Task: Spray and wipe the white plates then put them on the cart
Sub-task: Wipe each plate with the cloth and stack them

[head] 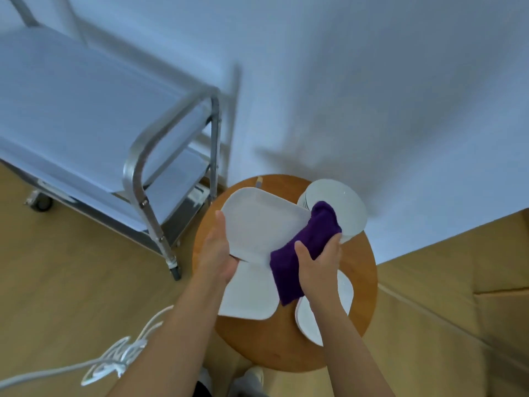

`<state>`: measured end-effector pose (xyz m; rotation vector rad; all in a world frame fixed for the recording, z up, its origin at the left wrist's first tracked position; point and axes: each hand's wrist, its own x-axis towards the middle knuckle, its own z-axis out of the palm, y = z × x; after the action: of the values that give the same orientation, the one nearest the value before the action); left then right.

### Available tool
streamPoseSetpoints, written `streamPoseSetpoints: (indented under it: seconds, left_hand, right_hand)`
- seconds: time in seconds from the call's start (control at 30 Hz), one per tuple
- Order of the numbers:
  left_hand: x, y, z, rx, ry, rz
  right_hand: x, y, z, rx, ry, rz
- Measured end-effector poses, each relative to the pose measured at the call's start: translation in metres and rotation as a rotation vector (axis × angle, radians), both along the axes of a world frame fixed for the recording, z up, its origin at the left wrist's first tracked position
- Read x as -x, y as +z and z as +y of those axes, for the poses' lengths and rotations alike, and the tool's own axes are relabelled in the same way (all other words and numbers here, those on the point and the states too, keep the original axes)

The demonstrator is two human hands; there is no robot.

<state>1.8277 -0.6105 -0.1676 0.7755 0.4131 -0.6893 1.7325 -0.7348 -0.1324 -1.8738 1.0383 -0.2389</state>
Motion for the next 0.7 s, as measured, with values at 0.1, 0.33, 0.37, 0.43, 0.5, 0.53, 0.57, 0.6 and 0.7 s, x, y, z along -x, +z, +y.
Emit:
streamPoseSetpoints:
  seconds: [0.1,0.33,0.37,0.43,0.5,0.53,0.57,0.6,0.7]
  left_hand:
    - [0.002,0.046,-0.007,0.013,0.016,-0.139]
    - [0.018,0.114,-0.013,-0.063,-0.034,-0.308]
    - [0.021,0.122,-0.014,-0.060,-0.048,-0.366]
    - [0.025,0.136,-0.012,-0.010,-0.033,-0.470]
    - [0.027,0.151,-0.007,0.080,0.033,-0.542]
    - [0.025,0.158,-0.005,0.114,0.069,-0.579]
    - [0.023,0.164,-0.004,0.136,0.097,-0.619]
    - [0.020,0.167,-0.002,0.138,0.119,-0.652]
    - [0.012,0.173,0.003,0.068,0.148,-0.659]
  right_hand:
    - [-0.013,0.029,0.003,0.326,0.073,0.099]
    - [-0.041,0.100,0.024,0.647,0.257,-0.193]
    - [-0.044,0.108,0.034,0.699,0.302,-0.239]
    - [-0.050,0.122,0.052,0.816,0.376,-0.304]
    - [-0.055,0.135,0.062,0.875,0.441,-0.344]
    - [-0.056,0.141,0.066,0.883,0.479,-0.361]
    - [-0.057,0.147,0.068,0.881,0.518,-0.375]
    - [-0.057,0.152,0.070,0.870,0.553,-0.386]
    - [-0.051,0.159,0.074,0.851,0.579,-0.383]
